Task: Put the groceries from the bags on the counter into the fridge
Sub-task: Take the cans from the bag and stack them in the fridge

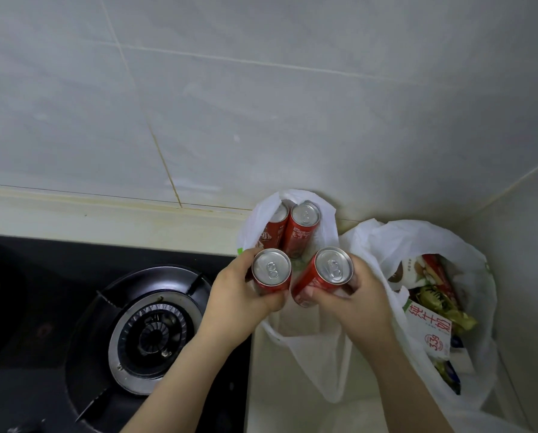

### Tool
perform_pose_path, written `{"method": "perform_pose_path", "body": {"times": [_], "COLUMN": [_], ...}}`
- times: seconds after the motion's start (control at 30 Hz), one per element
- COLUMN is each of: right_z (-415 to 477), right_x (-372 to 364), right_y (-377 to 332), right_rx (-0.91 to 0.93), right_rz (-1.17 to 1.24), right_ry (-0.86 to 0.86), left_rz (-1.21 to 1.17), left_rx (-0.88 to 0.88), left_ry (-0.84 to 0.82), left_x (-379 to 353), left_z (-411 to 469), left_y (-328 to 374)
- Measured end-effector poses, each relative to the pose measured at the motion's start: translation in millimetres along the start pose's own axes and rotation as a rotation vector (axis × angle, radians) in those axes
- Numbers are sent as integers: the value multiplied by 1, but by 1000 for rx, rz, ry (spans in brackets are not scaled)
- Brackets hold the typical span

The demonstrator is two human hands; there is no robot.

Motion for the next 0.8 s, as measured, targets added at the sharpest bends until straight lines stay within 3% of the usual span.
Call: {"method": "perform_pose_path", "body": {"times": [0.43,0.8], "right_z": [-54,-123], "right_x": [67,119], "right_y": [-123,-220], "right_rx": [222,419], "right_rz": [116,536], "right_ry": [101,120], "left_rz": [-336,-547], "left_rx": [-222,-345], "left_ry": [85,64], "left_x": [41,56], "left_z": [-49,-124], "left_y": [131,243]}}
Point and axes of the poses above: each hand's wrist, its own z-axis towards the middle knuckle, its own x-axis out of the back of the hand, y = z × x, the point moved 10 cm from there along z, towards the middle knuckle, and after that the axes turned 12 degrees about -z, right-handed, at the moved point
